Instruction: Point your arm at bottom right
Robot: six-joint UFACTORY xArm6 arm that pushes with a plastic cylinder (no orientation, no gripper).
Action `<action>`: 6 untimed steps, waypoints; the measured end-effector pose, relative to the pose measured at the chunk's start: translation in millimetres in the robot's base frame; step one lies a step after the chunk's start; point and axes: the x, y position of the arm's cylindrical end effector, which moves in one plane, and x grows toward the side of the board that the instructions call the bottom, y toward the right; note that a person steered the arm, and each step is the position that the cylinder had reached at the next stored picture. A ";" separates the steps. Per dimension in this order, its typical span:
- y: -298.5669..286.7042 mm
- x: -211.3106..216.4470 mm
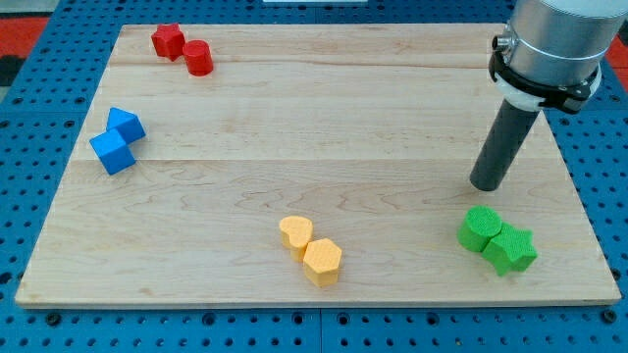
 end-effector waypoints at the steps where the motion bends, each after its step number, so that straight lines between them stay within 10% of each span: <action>1: -0.7 -27.5; 6: 10.0 -25.9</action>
